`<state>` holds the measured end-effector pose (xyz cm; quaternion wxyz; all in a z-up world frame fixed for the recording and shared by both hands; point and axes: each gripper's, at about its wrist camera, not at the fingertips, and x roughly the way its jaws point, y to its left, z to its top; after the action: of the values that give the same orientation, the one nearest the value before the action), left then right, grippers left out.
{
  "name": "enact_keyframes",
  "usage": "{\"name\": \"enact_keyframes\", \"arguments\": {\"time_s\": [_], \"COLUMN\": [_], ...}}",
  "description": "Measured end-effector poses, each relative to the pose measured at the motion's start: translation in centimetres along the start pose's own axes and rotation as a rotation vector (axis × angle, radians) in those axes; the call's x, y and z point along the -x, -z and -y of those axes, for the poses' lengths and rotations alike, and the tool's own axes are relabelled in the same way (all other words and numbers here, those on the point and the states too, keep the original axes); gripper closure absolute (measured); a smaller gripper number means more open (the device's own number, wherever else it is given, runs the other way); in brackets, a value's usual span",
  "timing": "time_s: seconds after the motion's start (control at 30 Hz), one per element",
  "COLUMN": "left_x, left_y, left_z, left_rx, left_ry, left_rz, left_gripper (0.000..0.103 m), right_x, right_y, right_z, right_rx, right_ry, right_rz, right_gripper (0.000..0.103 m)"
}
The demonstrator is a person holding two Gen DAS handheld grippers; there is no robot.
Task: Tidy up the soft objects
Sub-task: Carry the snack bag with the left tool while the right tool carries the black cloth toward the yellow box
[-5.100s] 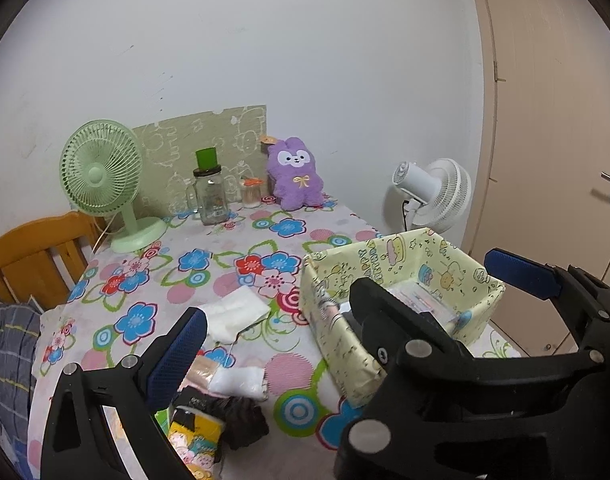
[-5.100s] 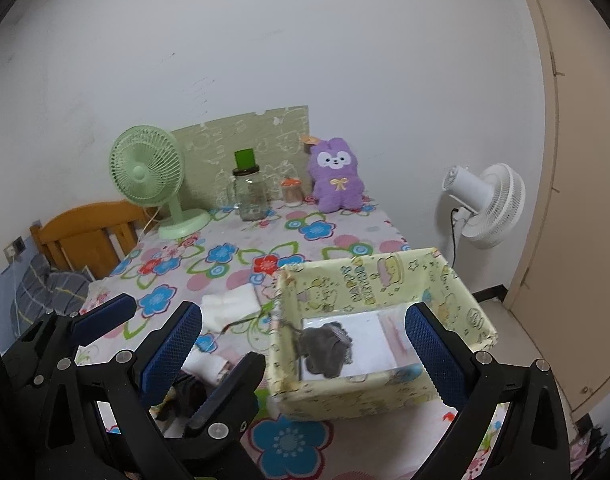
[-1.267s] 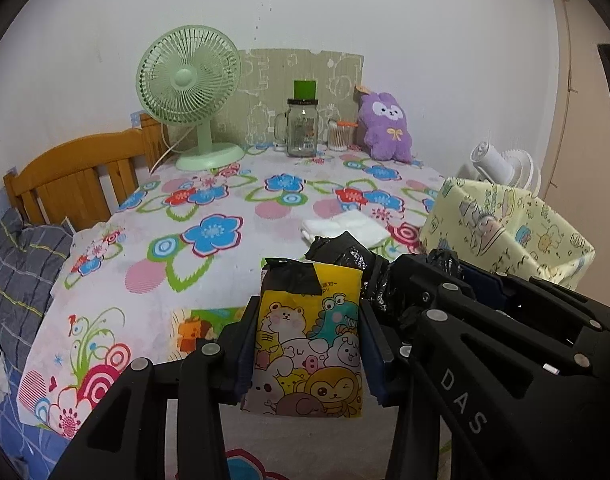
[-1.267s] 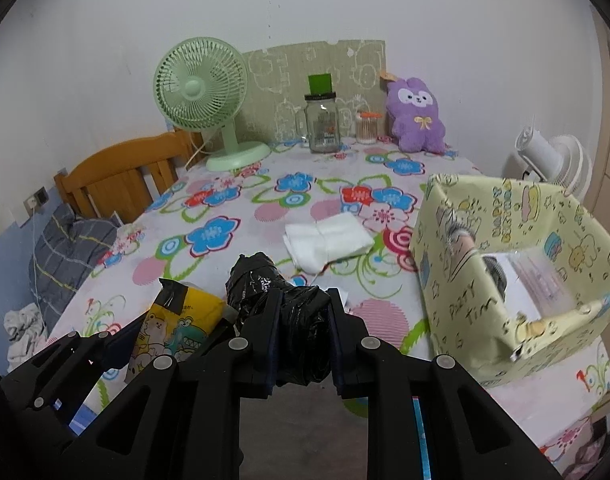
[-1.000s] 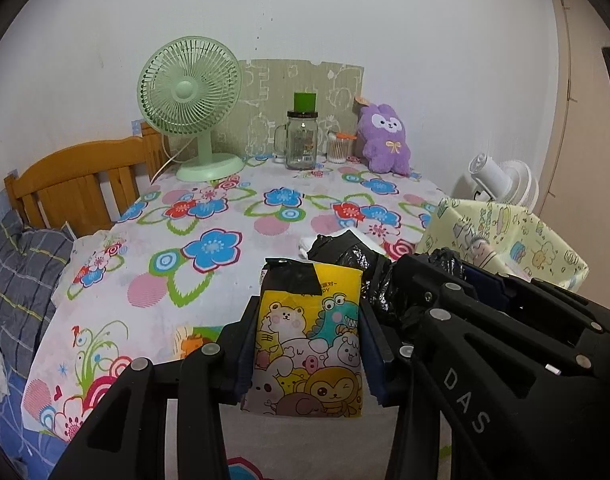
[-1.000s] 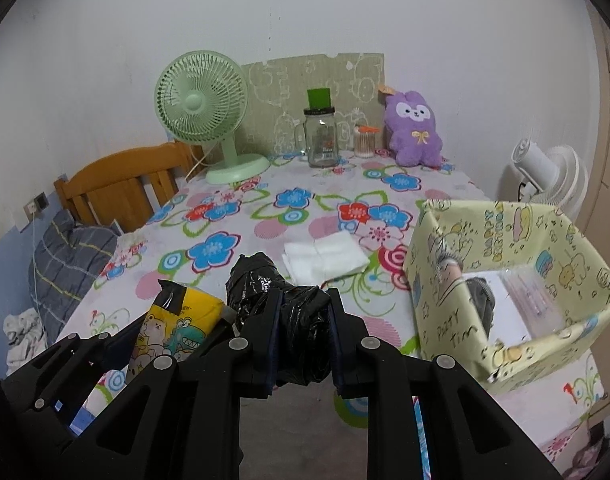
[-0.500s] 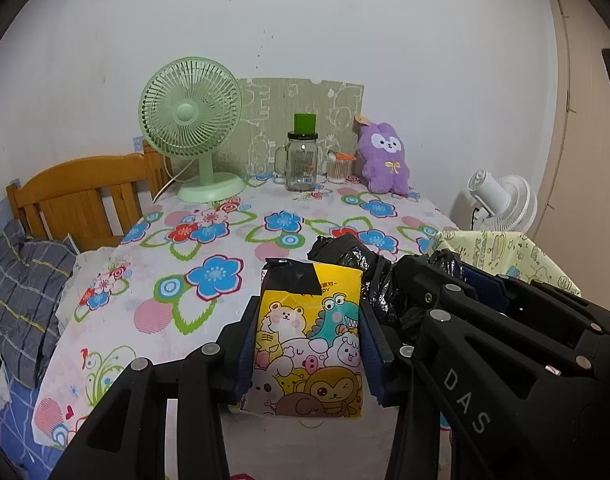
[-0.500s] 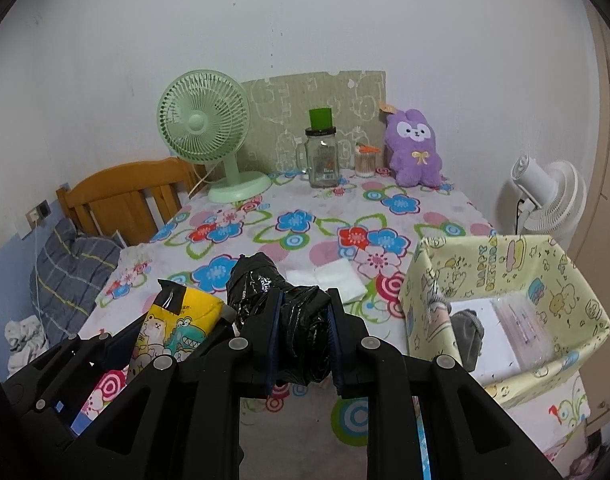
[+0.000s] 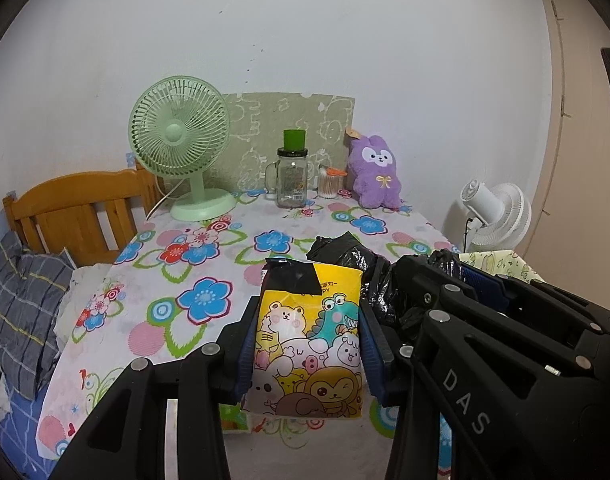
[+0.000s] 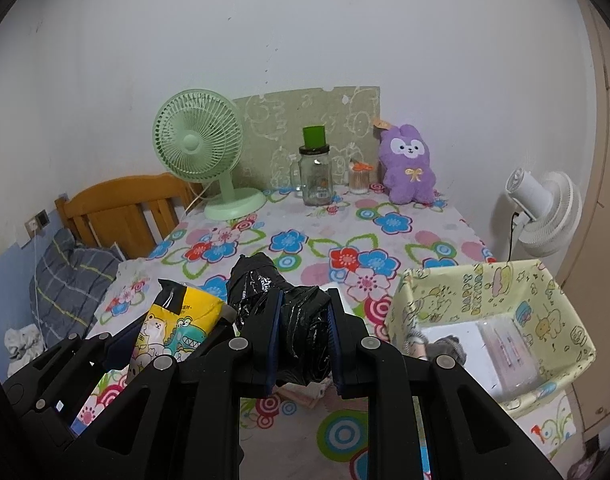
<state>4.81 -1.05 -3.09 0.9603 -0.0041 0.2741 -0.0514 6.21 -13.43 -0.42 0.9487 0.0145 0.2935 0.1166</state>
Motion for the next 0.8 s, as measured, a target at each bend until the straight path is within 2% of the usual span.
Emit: {"name": "enact_keyframes", "arguments": {"time_s": [0.47,0.8], "left_x": [-0.3,-0.8], "left_y": [-1.4,-2.3], "left_z": [3.1,5.7], "left_rx": [-0.016,-0.047], "left_ry": [0.013,0.048], "left_rz": [0.014,0.025], "left_gripper": [0.057,0.057], "right_x": [0.7,1.3], "right_y": [-1.4,-1.9], "right_z": [2.9,5.5], "right_rx": [0.003,-0.005], "right_ry": [0.004,0.034], "right_rz": [0.013,0.03], "right_gripper": [0.08,0.08]}}
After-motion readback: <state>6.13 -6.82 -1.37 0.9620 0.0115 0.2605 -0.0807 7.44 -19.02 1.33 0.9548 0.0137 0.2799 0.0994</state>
